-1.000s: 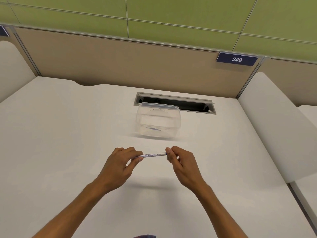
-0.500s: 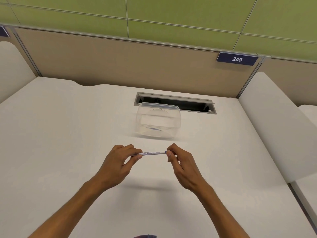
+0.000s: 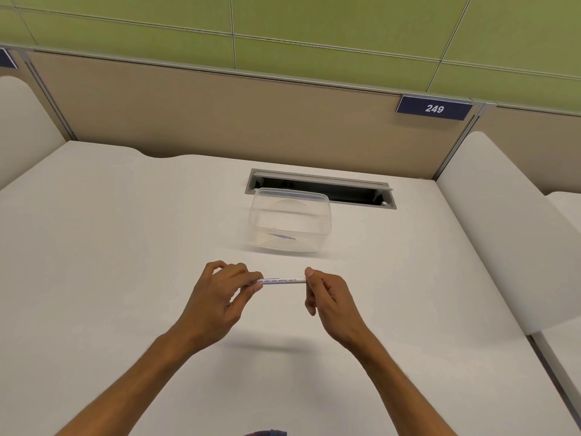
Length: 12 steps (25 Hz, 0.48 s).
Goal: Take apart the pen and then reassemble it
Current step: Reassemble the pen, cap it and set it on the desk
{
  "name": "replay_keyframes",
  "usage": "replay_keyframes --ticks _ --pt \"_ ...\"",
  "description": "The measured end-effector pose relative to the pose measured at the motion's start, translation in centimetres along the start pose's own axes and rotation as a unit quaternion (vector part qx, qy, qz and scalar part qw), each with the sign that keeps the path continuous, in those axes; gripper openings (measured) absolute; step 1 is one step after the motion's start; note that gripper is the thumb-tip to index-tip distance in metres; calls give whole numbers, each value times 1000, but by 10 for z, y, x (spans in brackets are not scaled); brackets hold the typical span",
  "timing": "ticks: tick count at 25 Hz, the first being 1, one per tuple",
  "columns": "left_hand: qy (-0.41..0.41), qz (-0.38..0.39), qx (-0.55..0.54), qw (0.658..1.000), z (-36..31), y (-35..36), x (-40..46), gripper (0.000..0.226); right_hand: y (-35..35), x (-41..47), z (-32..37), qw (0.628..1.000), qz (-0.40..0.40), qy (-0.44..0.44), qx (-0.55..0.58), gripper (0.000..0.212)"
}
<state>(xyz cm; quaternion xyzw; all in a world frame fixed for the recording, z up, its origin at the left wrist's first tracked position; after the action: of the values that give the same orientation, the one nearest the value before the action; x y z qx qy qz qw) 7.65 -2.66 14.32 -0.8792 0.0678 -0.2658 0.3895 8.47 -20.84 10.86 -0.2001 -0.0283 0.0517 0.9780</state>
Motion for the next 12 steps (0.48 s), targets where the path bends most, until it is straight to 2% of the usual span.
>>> replay_keyframes --ticks 3,7,12 --pt "-9 3 -13 1000 3 0 0 26 -2 0 2 1000 -15 -25 2 46" --pt "-31 16 -22 999 8 2 0 28 -4 -3 7 993 -36 -68 -87 30" --pt "-25 59 -27 998 5 9 -1 29 -2 -4 11 987 -37 -98 -123 37"
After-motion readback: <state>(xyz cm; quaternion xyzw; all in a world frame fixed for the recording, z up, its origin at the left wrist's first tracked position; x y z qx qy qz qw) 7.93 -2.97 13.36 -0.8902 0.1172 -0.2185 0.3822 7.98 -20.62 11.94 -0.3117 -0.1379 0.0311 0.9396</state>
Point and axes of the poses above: each hand's wrist, its own x-axis towards the middle knuckle, its own y-axis out of the palm, z = x × y, the point moved 9 cm from there along x, towards the middle knuckle, and after that the axes turned 4 degrees about -x, right-handed, at the moved point
